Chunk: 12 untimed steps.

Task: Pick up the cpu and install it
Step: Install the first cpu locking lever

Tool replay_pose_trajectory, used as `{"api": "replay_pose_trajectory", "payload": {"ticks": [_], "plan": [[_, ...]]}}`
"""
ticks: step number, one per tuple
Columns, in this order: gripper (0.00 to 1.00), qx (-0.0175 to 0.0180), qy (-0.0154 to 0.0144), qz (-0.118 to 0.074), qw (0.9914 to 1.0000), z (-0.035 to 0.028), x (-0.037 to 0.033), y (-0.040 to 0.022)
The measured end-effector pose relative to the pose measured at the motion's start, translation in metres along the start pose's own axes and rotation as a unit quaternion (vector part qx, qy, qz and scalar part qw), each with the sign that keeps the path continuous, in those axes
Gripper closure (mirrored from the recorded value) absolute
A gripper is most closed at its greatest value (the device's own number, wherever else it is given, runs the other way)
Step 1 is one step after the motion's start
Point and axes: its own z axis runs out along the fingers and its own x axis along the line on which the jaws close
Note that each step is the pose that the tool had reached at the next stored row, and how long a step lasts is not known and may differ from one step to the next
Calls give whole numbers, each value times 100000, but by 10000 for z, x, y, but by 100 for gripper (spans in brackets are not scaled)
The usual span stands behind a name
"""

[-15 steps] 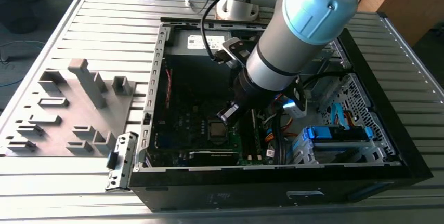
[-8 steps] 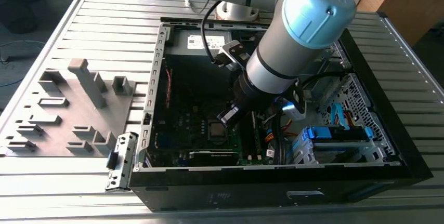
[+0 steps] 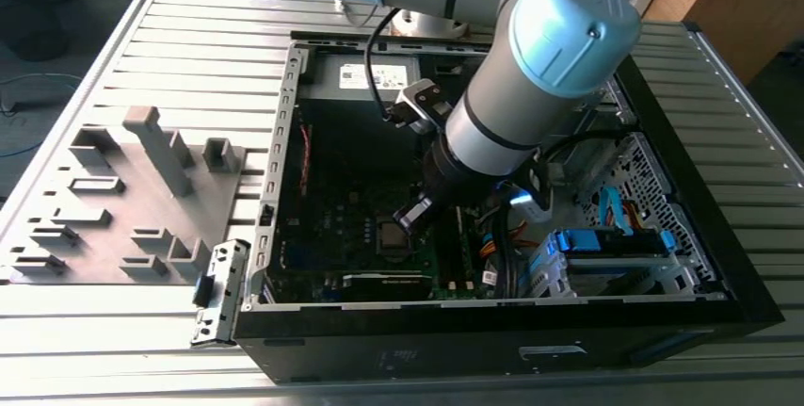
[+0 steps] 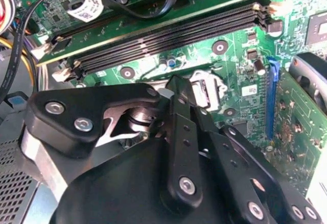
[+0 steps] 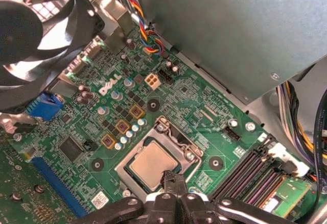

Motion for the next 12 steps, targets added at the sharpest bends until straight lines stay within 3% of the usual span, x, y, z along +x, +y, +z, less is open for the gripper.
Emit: {"api": "replay_pose_trajectory", "payload": {"ticks": [12], "plan": [[89,-17,-4,23,100000,42,8,-35]]}}
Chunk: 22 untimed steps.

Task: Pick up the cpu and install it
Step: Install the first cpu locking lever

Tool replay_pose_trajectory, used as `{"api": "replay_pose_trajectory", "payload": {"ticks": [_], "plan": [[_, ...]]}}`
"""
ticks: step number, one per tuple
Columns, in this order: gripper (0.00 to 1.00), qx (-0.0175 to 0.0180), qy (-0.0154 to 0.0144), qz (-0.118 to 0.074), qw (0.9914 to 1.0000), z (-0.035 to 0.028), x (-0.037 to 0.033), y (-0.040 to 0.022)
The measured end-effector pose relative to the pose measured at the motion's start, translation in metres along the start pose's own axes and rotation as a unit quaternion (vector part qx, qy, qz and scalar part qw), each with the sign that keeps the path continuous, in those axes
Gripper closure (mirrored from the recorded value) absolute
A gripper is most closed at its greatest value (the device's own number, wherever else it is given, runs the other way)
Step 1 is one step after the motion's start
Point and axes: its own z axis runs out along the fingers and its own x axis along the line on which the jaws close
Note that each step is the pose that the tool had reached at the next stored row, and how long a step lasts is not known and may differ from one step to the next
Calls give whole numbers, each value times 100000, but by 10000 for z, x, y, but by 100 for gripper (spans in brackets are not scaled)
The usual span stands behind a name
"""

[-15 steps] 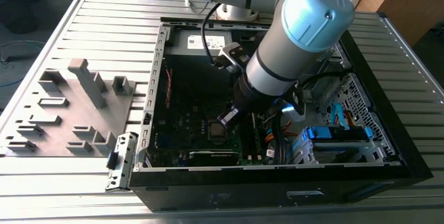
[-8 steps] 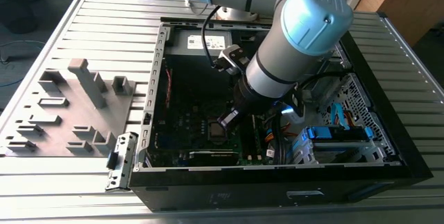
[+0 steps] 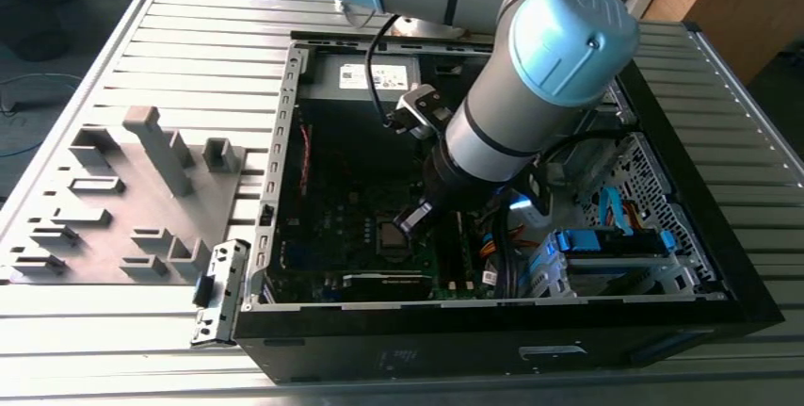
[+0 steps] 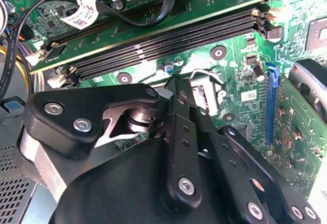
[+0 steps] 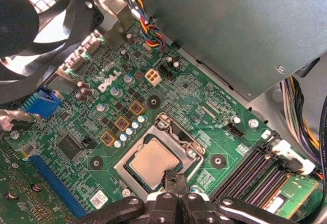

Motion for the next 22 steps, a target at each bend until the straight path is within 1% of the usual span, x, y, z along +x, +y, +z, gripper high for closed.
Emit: {"api": "replay_pose_trajectory", "payload": {"ticks": [6,16,22], "plan": [[89,-7,7,3,100000,15,4,-23],[89,-3,22,0,100000,45,37,-83],[89,-9,32,3,100000,64,33,-111]]}}
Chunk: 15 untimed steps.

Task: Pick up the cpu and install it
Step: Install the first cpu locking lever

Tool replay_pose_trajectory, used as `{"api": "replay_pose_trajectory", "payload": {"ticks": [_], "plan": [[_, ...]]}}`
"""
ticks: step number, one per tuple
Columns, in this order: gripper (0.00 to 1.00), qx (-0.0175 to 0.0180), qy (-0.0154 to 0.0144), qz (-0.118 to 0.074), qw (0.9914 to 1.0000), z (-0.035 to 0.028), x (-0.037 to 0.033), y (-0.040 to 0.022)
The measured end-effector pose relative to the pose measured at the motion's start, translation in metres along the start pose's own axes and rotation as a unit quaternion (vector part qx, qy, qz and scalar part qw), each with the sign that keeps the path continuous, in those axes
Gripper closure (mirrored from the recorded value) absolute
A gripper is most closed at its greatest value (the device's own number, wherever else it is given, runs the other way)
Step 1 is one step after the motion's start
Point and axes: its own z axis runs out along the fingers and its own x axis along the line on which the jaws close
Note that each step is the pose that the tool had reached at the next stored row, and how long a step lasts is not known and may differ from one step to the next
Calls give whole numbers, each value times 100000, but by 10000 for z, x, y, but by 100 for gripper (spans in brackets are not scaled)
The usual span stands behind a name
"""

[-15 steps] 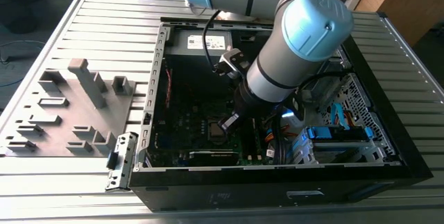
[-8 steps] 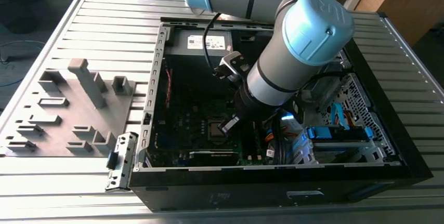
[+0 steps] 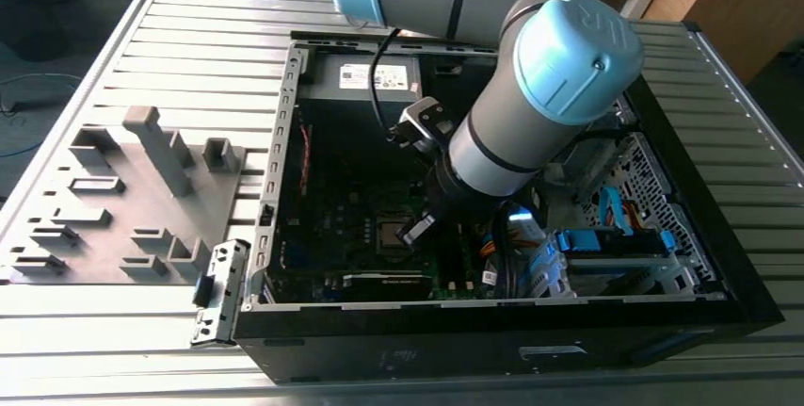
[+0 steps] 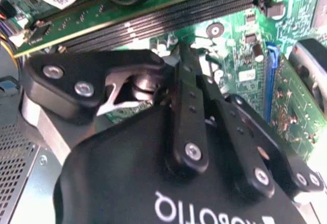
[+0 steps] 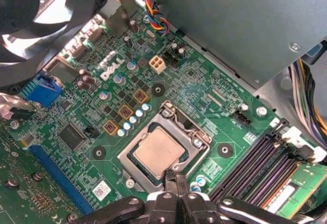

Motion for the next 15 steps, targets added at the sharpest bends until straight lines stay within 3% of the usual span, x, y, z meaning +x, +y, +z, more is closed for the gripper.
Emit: {"api": "replay_pose_trajectory", "payload": {"ticks": [15], "plan": [[89,-170,100,-1,100000,-1,-24,-22]]}}
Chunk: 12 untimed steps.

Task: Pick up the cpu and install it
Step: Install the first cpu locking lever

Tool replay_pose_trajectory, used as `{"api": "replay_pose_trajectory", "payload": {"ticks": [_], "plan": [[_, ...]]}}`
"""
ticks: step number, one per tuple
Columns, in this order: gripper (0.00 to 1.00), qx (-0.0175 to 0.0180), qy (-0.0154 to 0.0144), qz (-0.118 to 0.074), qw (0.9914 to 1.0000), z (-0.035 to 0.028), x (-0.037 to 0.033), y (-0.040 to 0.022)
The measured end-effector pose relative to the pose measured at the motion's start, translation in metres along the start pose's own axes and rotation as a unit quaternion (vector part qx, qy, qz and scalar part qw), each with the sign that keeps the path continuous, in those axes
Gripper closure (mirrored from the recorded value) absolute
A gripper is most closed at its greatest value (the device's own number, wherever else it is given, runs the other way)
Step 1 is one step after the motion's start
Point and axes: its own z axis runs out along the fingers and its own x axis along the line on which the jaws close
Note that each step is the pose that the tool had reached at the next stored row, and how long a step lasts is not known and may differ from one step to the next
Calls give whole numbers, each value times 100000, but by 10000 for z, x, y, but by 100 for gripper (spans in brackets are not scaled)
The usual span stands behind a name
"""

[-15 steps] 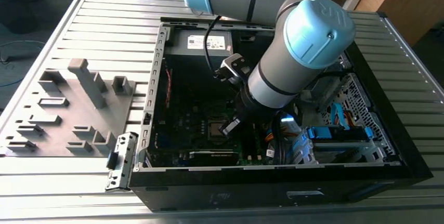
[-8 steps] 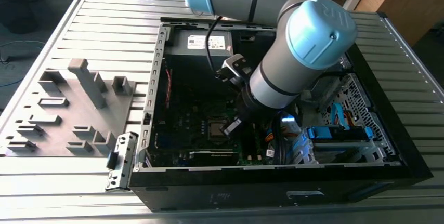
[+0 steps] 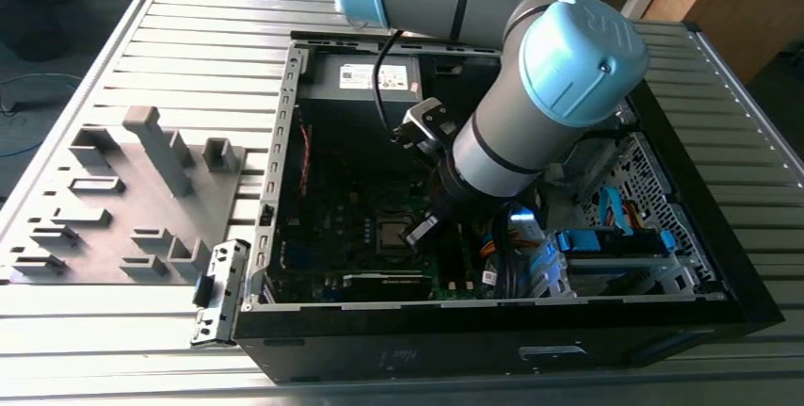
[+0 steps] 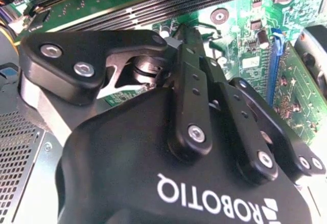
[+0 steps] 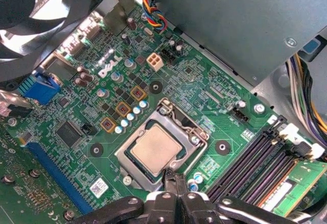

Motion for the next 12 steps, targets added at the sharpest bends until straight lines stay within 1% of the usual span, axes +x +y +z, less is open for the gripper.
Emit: {"api": "replay_pose_trajectory", "payload": {"ticks": [4,6,7,9,12], "plan": [[89,-33,-27,-13,100000,-2,1,0],[89,-89,-95,-29,100000,-16,1,4],[89,-99,-110,-34,100000,-31,3,7],[89,-69,-61,-23,100000,-89,11,18],[89,-55,-73,-43,100000,-182,21,36]]}}
